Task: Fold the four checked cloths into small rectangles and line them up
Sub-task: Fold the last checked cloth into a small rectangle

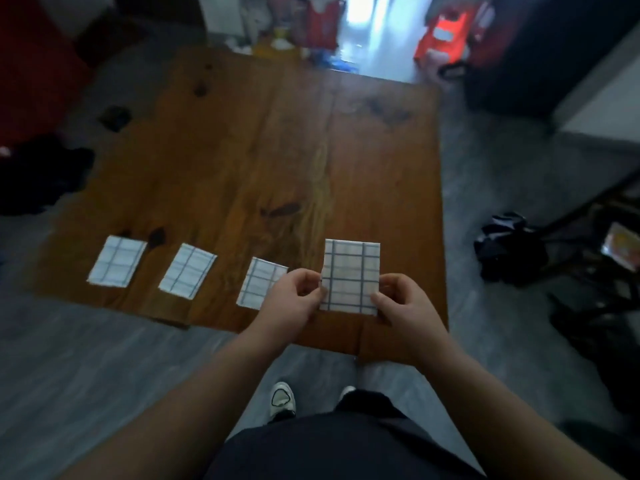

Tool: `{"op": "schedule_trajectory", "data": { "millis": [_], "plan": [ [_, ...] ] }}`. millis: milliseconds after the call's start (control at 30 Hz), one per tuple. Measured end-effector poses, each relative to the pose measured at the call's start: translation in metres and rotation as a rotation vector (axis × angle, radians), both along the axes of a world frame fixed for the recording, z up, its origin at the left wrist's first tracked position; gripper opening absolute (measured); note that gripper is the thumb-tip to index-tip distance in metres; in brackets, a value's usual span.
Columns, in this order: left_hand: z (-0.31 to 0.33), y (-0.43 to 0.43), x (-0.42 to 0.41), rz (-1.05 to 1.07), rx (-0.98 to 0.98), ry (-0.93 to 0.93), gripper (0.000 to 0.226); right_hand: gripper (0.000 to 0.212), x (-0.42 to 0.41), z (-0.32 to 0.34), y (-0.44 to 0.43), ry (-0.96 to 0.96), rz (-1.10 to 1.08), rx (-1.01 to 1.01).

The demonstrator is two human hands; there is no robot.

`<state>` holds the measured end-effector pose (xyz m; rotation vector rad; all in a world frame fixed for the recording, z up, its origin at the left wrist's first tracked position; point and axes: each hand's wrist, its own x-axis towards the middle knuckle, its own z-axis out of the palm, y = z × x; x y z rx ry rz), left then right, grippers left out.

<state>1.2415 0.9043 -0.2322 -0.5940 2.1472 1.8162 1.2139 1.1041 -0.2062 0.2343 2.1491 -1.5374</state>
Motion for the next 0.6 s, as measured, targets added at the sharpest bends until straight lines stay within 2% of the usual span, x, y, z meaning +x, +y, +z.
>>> {"op": "schedule_trajectory", "data": {
  "millis": [267,600],
  "plan": [
    [-0.043,0.038,-0.030,-0.135,0.018,-0.095,0.010,0.018,0.013,-0.044,0.035,-0.032,-0.235,0.057],
    [-0.096,0.057,-0.066,-0.164,-0.175,-0.261,0.026,0.012,-0.029,-0.110,0.046,-0.059,-0.148,0.155]
  ]
}}
